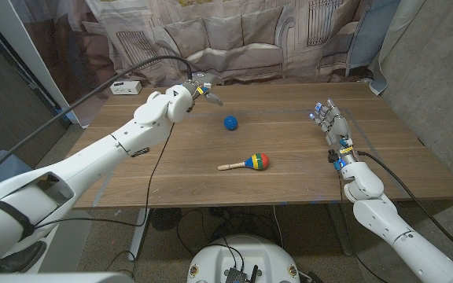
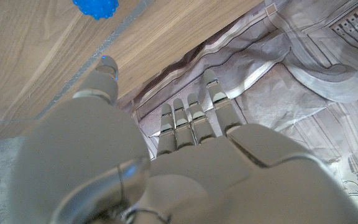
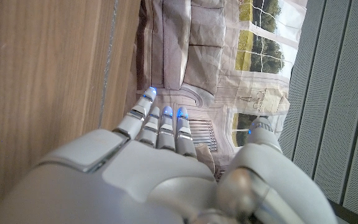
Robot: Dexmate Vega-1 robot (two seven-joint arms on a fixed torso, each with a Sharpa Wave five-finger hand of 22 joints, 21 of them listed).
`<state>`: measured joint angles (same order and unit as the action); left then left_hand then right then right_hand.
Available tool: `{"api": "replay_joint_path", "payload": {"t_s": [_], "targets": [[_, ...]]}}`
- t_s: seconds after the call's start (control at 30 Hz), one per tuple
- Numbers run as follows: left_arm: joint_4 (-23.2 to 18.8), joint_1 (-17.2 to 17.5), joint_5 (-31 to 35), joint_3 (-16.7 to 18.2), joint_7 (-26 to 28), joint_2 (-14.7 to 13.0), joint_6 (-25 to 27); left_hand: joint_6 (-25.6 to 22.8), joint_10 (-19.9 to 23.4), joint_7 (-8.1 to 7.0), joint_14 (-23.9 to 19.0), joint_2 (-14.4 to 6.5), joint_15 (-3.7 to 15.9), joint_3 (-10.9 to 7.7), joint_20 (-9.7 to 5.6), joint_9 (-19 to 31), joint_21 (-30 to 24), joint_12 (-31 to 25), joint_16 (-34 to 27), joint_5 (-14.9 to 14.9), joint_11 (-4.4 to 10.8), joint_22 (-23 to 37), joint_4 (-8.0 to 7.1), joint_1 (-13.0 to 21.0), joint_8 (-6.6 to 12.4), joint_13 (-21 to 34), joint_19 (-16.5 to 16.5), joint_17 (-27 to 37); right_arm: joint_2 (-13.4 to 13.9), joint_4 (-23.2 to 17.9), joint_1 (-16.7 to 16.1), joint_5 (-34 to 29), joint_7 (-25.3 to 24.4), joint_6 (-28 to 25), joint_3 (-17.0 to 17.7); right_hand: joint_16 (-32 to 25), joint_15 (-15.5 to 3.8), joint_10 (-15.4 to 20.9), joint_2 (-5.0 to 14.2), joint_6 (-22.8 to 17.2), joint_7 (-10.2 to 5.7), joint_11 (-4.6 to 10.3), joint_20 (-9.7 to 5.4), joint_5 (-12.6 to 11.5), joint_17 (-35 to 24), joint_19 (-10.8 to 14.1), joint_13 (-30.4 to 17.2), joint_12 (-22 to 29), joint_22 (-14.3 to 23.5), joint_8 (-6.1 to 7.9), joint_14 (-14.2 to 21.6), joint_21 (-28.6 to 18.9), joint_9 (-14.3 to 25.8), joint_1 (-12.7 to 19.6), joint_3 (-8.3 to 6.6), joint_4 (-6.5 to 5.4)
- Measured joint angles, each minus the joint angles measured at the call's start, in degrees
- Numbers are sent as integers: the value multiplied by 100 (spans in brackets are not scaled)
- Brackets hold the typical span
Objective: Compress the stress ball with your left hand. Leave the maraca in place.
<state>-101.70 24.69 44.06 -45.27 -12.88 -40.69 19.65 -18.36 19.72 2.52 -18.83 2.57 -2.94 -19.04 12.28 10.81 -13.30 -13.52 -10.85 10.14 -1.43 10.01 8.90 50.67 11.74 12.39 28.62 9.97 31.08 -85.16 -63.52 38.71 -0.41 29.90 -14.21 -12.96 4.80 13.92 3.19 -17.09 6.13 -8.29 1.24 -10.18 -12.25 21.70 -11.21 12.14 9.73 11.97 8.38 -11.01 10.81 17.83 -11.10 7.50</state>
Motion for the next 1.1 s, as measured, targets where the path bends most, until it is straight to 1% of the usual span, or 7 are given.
{"api": "replay_joint_path", "payload": {"t_s": [0.1, 0.2, 0.3, 0.43, 0.8, 0.87, 1.1], "targets": [[19, -31, 26, -32, -85, 34, -2, -232, 118, -160, -145, 38, 89, 39, 0, 0, 0, -58, -39, 0, 220, 1, -38, -38, 51, 44, 86, 5, 2, -5, -10, 6, 0, 0, 3, 0, 0, 0, 30, 0, 0, 0, 2, 0, 0, -2, 0, 0, 0, 0, 0, 0, 0, 30, 0, 0], [39, -80, 69, -88, -203, 89, 0, -441, 231, -168, -270, 38, 152, 76, 19, 0, 41, -112, -62, 0, 333, 1, -75, -38, 112, 81, 119, 5, 7, -18, -35, 19, 0, 0, 16, 27, 0, 0, 30, 0, 0, 0, 32, 0, 0, -32, 0, 0, 0, 0, 0, 0, 0, 30, 0, 0], [76, -122, 87, -133, -293, 138, 14, -519, 241, -109, -279, 48, 161, 78, -8, 8, 43, -133, -62, 0, 338, 1, -78, -49, 112, 88, 148, 5, 11, -25, -59, 35, -9, 0, 31, 28, 0, 0, 30, 0, 0, 0, 32, 0, 0, -32, 0, 0, 0, 0, 0, 0, 0, 30, 0, 0], [130, -172, 100, -186, -404, 191, 28, -519, 270, -109, -279, 68, 161, 78, 21, 27, 43, -133, -62, 0, 266, 1, -77, -68, 112, 108, 179, 4, 19, -41, -95, 49, -16, 0, 52, 28, 0, 0, 30, 0, 0, 0, 32, 0, 0, -32, 0, 0, 0, 0, 0, 0, 0, 30, 0, 0], [323, -365, 149, -388, -728, 337, 23, -410, 206, -49, -288, 66, 111, 78, 19, 27, 43, -133, -62, 0, 246, 19, -77, -67, 64, 135, 242, 4, 57, -100, -189, 76, -65, -16, 113, 27, 0, 31, 30, 0, 0, 31, 32, 0, -1, -32, 0, 0, 0, 0, 0, 0, -1, 30, -23, 23], [354, -393, 157, -417, -760, 359, 12, -380, 206, -36, -296, 28, 57, 94, -11, 27, 43, -133, -62, 0, 246, 28, -94, -29, 23, 145, 273, 4, 65, -113, -202, 76, -73, -19, 124, 27, 0, 31, 30, 0, 0, 31, 32, 0, -1, -32, 0, 0, 0, 0, 0, 0, -1, 30, -23, 23], [488, -501, 195, -533, -883, 438, -64, -341, 176, -59, -377, -2, -88, 121, 11, 26, 43, -133, -62, 0, 277, 28, -82, 1, 23, 175, 353, 4, 97, -164, -251, 76, -98, -31, 160, 27, 0, 31, 52, 0, 0, 31, 32, 0, -1, -32, 0, 0, 0, -32, 0, 0, -1, 52, -23, 23]]}}
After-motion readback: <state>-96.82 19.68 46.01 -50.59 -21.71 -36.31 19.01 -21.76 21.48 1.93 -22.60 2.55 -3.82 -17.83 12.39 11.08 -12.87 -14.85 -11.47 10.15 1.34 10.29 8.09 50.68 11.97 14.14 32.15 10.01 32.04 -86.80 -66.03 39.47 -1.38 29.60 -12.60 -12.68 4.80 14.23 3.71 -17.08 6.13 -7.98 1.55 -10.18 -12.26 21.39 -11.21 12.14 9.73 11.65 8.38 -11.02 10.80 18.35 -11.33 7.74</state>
